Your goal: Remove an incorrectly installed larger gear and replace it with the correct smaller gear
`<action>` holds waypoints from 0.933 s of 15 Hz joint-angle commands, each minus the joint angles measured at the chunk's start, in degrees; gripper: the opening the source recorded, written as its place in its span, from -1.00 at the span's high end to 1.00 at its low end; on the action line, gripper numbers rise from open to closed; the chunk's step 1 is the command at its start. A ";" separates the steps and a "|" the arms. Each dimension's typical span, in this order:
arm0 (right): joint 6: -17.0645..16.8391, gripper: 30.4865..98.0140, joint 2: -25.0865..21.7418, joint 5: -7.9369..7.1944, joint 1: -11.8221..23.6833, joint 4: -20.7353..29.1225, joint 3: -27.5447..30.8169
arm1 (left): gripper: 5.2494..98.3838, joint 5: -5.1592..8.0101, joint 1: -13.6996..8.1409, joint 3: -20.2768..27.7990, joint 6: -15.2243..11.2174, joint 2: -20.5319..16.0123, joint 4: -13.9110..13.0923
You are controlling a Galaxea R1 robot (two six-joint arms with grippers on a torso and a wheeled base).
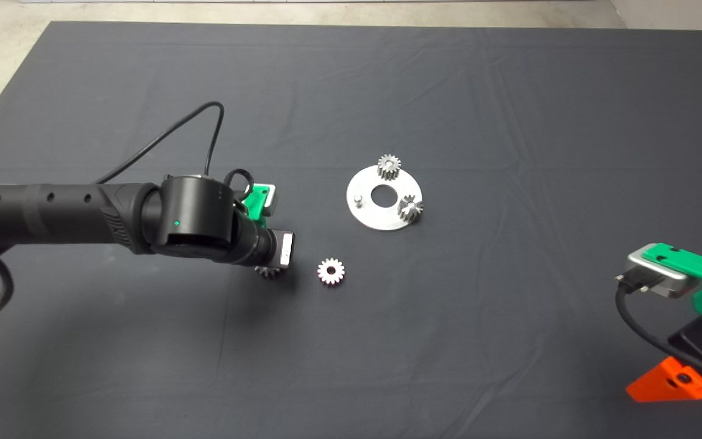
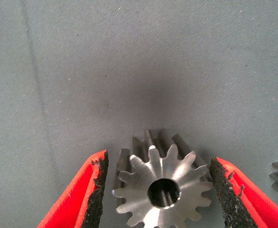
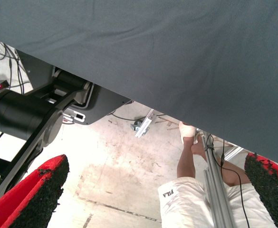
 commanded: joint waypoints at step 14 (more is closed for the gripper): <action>0.43 -0.99 -0.08 -5.45 0.69 1.42 0.37 | -0.44 2.97 -13.05 7.48 -7.58 5.37 -14.91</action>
